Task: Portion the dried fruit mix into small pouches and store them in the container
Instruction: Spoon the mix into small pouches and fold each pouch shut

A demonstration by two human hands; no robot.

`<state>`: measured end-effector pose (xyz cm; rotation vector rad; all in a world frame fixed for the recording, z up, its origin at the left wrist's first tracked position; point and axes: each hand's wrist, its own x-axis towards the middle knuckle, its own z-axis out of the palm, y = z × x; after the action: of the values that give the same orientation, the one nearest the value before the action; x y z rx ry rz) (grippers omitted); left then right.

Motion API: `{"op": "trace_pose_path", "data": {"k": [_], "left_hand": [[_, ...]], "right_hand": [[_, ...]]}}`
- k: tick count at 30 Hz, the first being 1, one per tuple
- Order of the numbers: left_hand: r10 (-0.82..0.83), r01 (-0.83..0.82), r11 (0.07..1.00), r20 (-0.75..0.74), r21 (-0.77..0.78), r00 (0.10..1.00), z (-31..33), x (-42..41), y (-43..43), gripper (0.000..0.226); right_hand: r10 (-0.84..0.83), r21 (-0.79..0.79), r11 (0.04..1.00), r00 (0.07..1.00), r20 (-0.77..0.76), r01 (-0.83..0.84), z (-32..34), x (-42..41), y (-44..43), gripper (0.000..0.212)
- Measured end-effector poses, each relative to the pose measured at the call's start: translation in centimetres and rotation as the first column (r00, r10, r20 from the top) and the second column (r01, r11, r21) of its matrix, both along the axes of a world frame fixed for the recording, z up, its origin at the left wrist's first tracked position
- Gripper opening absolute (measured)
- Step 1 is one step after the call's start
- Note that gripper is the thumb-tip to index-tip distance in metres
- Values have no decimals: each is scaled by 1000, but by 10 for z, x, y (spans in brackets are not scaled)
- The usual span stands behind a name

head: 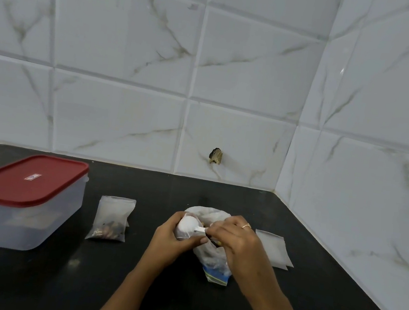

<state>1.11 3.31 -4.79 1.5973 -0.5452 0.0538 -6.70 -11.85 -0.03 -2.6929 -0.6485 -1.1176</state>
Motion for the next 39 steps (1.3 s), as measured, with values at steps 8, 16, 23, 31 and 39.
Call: {"op": "trace_pose_path", "data": {"k": [8,16,23,31,39], "left_hand": [[84,-84,996,-15,38,996,-1,-1,0,37],[134,-135,985,16,110,991,-12,12,-2,43],[116,-120,984,34,136,993,-16,19,-5,46],[98,-108,974,62,199,993,-13,16,-4,36],[57,-66,972,44,227,997,-9,14,-3,38]], "right_hand": [[-180,583,748,942,-283,318,12,2,-15,17],[-425,197,796,760,-492,572,-1,36,-9,27],[-370,233,808,773,-515,542,-7,41,-8,25],[-283,341,766,761,-584,546,-2,50,-9,21],[56,680,448,740,-670,581,8,48,-22,11]]}}
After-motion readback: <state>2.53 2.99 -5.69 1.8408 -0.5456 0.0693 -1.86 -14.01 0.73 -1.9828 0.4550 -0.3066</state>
